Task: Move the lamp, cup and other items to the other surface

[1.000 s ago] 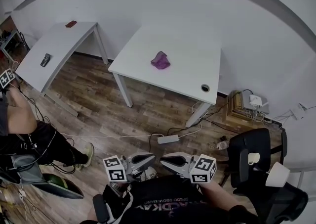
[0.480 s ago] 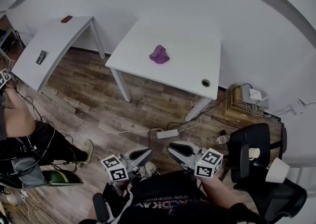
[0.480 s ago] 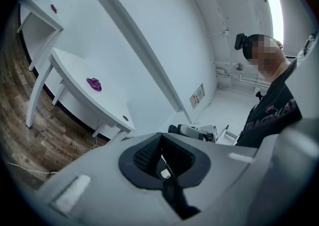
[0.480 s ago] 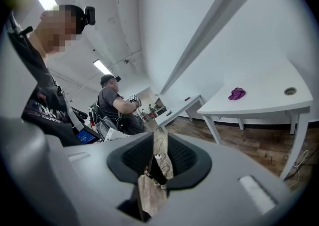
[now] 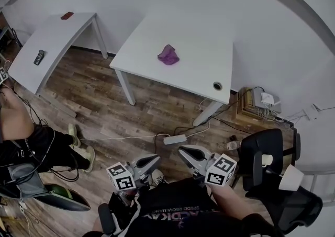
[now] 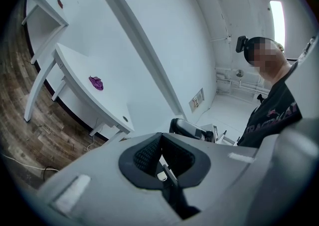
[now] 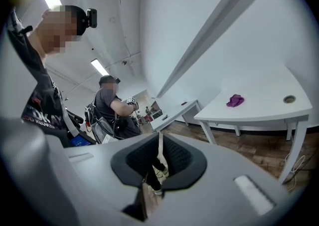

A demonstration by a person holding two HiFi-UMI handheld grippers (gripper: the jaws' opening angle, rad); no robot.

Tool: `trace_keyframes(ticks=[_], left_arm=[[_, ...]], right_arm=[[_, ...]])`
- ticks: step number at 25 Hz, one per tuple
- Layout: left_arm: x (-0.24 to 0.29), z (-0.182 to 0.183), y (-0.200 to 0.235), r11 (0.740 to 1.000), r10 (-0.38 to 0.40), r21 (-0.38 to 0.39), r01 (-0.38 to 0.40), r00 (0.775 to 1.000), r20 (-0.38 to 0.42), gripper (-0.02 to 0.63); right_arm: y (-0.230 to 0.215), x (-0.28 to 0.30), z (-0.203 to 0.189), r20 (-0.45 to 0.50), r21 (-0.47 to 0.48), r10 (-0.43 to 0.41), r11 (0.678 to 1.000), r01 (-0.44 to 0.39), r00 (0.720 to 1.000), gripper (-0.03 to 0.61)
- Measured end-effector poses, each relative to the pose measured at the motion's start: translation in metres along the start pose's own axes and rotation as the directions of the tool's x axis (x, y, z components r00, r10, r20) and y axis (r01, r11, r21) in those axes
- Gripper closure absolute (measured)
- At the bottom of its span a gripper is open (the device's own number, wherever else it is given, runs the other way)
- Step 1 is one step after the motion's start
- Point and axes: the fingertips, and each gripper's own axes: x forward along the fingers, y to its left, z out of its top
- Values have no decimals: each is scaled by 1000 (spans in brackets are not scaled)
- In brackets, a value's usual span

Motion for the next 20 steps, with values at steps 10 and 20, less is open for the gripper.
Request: trace_keyframes(ticks=[10, 20], left_arm=[[-5, 9, 3, 1000, -12, -8, 12, 999, 44, 618], [-35, 45, 23, 993, 112, 13, -116, 981, 161, 618]], right_arm=[[-9, -3, 17, 9, -26, -53, 998, 53, 999, 580], [-51, 40, 55, 11, -14, -4, 1000, 5, 1000, 579]])
